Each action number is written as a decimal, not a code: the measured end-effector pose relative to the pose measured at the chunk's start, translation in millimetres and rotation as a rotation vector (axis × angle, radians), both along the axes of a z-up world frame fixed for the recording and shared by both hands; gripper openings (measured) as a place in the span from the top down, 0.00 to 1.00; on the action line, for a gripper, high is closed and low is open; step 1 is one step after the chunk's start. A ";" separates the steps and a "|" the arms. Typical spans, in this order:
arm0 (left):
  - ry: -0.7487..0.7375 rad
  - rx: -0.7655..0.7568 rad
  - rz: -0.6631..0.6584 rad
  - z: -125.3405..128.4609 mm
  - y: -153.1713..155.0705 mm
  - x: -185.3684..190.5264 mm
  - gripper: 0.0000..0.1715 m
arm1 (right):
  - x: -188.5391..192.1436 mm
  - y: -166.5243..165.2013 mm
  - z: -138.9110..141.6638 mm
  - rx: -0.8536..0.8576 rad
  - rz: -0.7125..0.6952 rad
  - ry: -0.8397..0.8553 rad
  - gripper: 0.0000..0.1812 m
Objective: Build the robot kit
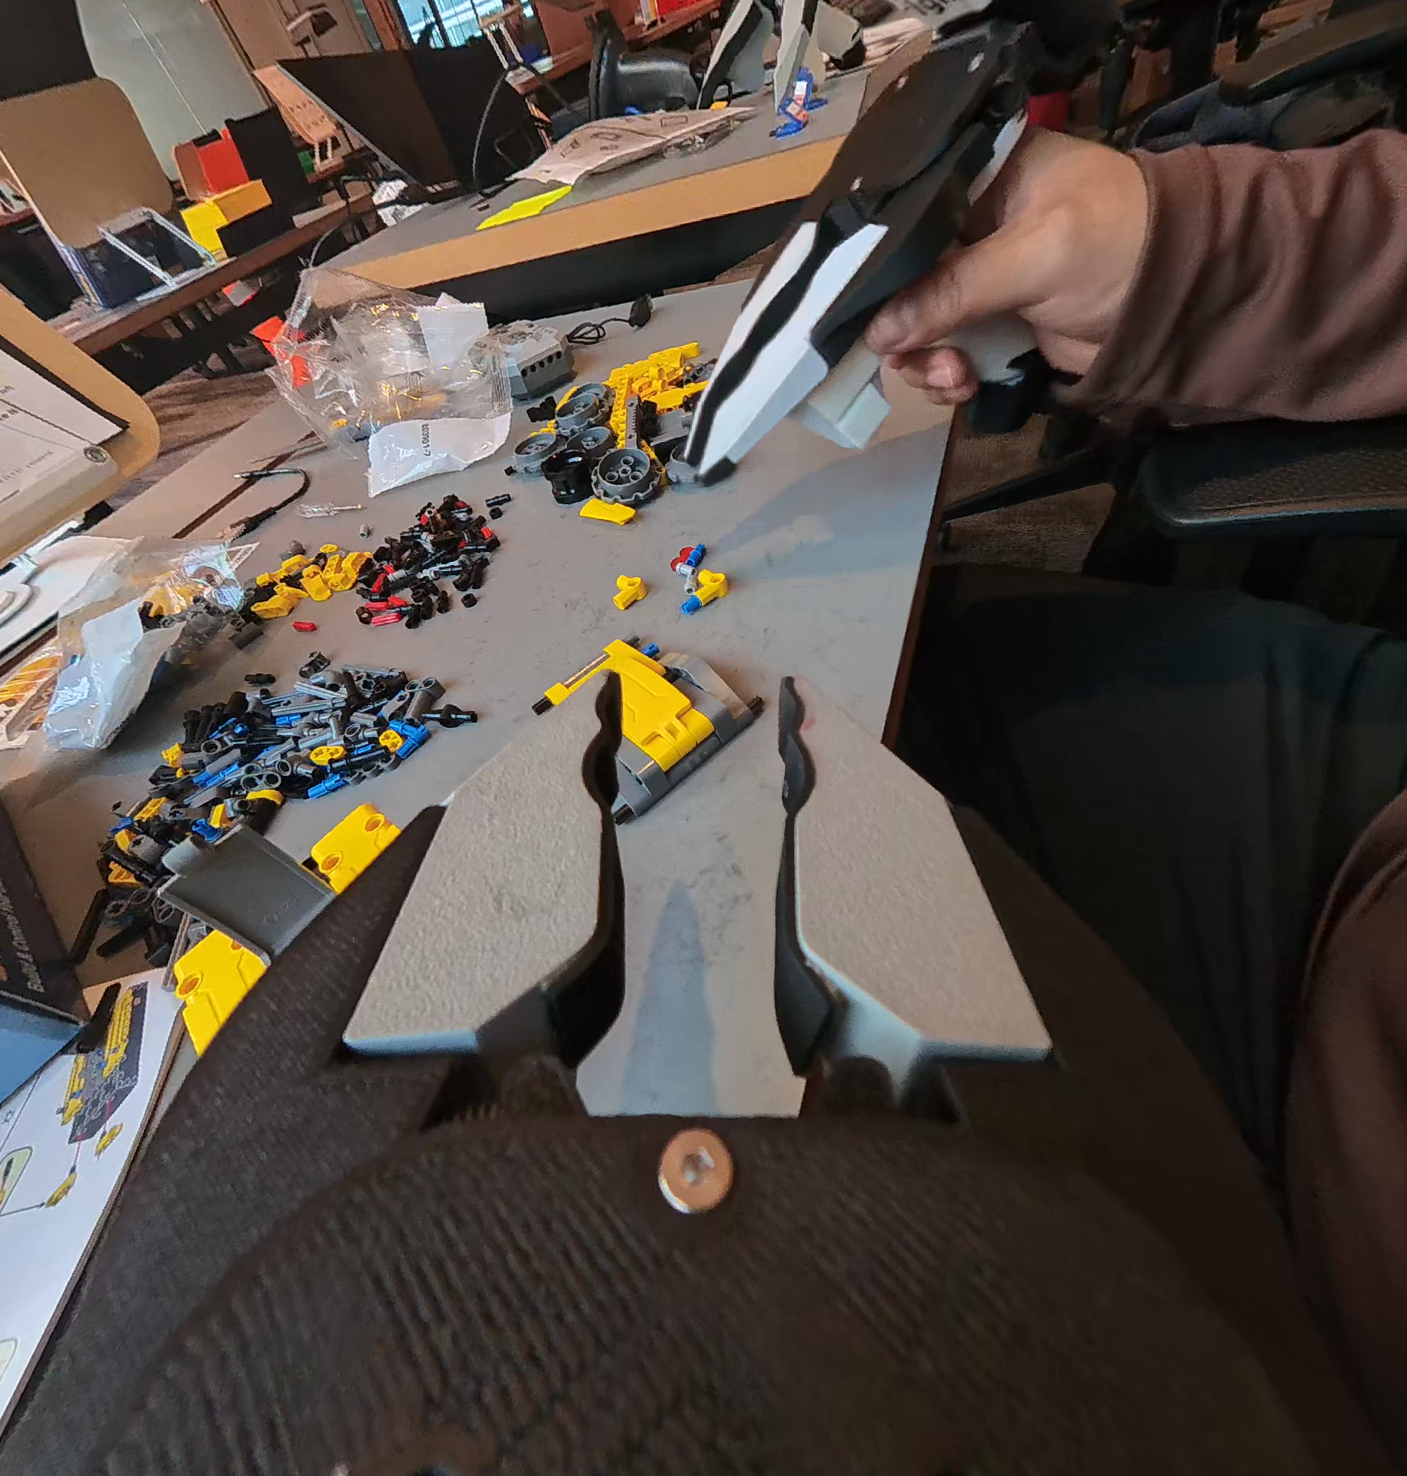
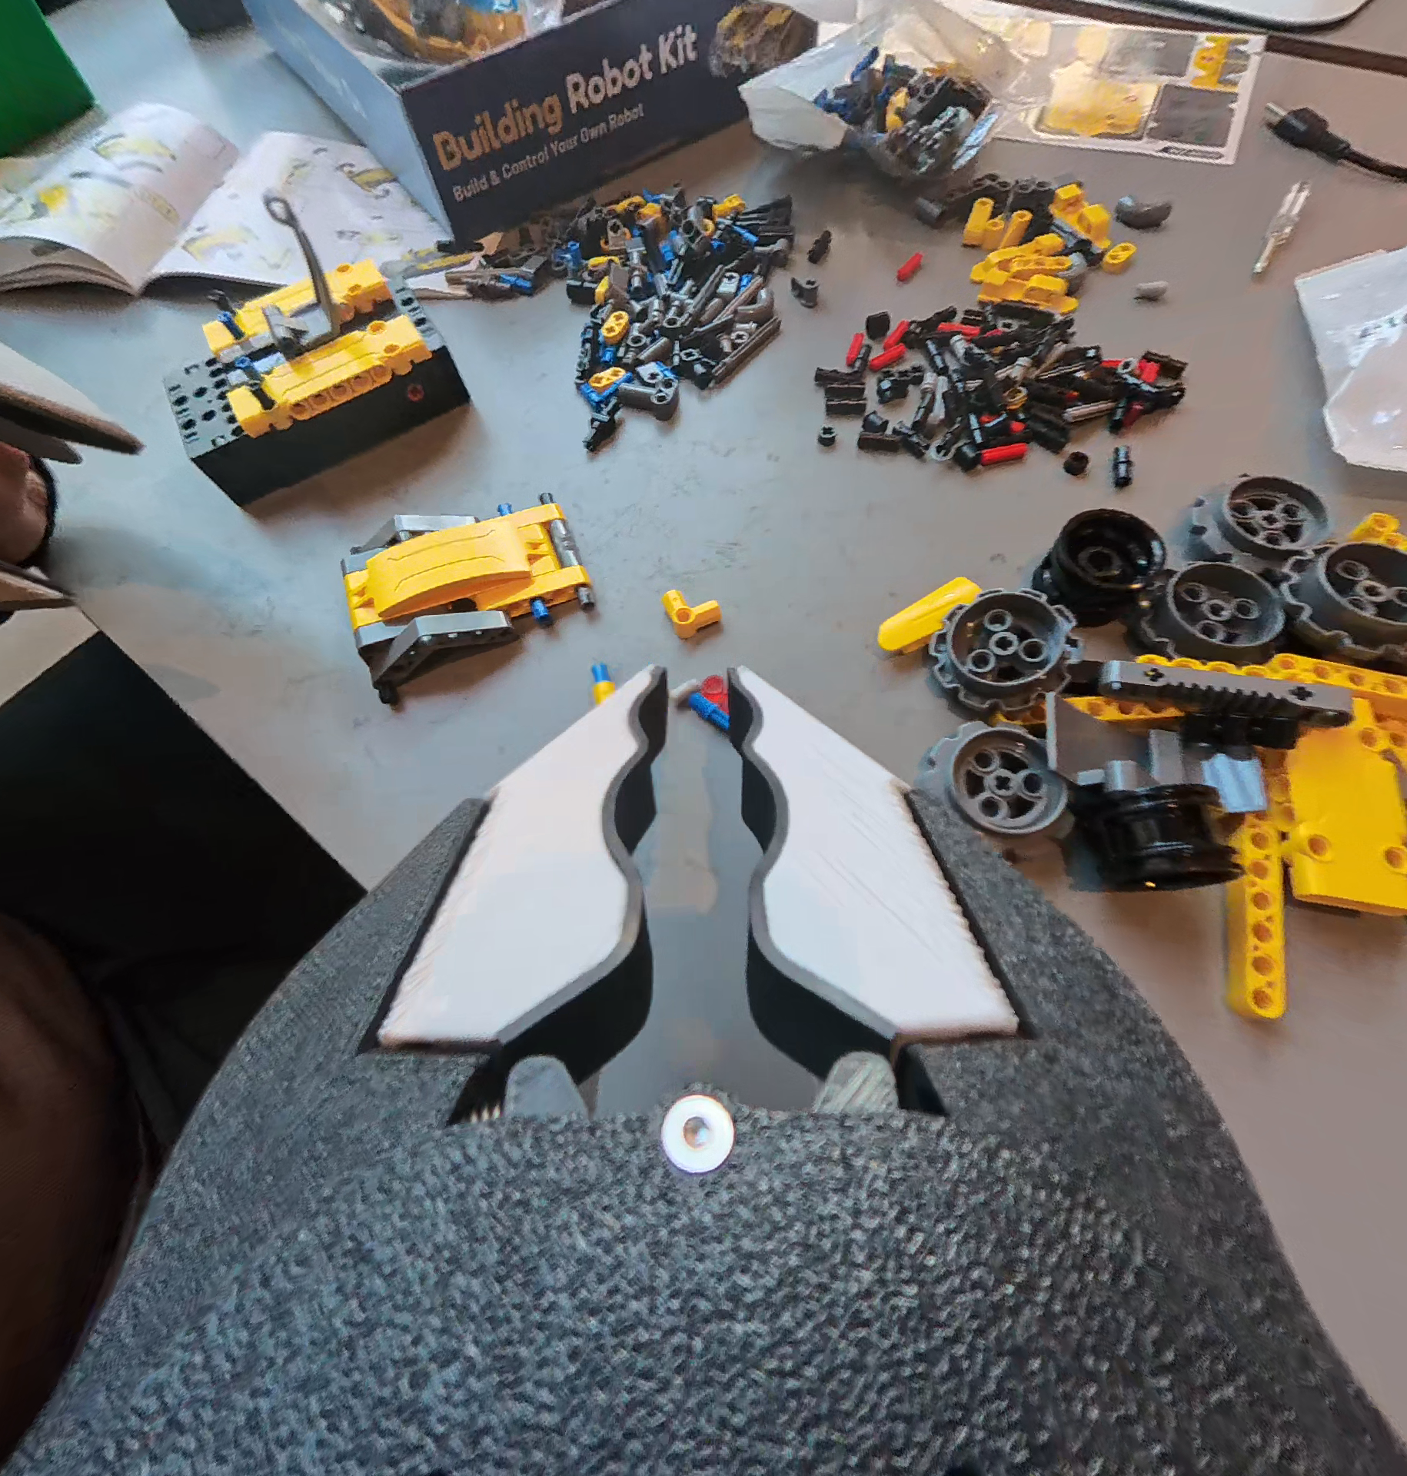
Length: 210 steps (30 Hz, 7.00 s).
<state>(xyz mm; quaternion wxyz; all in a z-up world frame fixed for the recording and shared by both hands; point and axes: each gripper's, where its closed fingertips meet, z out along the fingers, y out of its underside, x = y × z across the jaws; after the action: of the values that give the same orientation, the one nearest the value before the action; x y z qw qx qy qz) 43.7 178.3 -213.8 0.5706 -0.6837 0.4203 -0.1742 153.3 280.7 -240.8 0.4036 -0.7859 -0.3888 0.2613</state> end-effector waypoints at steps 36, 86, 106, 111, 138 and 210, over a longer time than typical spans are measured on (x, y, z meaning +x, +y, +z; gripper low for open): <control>0.000 -0.002 -0.016 -0.2 -1.6 1.3 0.80 | -29.9 -23.4 -16.6 -0.077 0.305 -0.331 0.96; 0.053 0.176 0.014 6.1 -10.5 2.9 0.96 | -124.7 -121.0 36.9 -0.925 0.445 0.633 0.98; 0.082 0.070 0.077 -4.5 0.1 -2.0 0.86 | -118.2 -103.4 40.6 -0.605 0.368 0.535 0.98; -0.093 -0.052 0.124 4.3 3.5 -4.5 0.86 | -123.4 -104.8 49.8 -0.681 0.343 0.696 0.99; 0.320 0.190 -0.060 -15.1 -14.5 4.8 0.96 | -119.2 -127.8 21.4 -0.686 0.430 0.418 0.96; 0.224 -0.059 0.079 -24.1 -2.6 -2.0 0.99 | -123.1 -113.0 18.6 -0.159 0.386 0.204 0.97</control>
<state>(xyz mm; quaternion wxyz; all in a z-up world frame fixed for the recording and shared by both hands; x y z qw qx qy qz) 41.7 175.6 -237.9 0.5061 -0.7313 0.4490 -0.0863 30.1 167.7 -222.2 0.3202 -0.6958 -0.4673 0.4416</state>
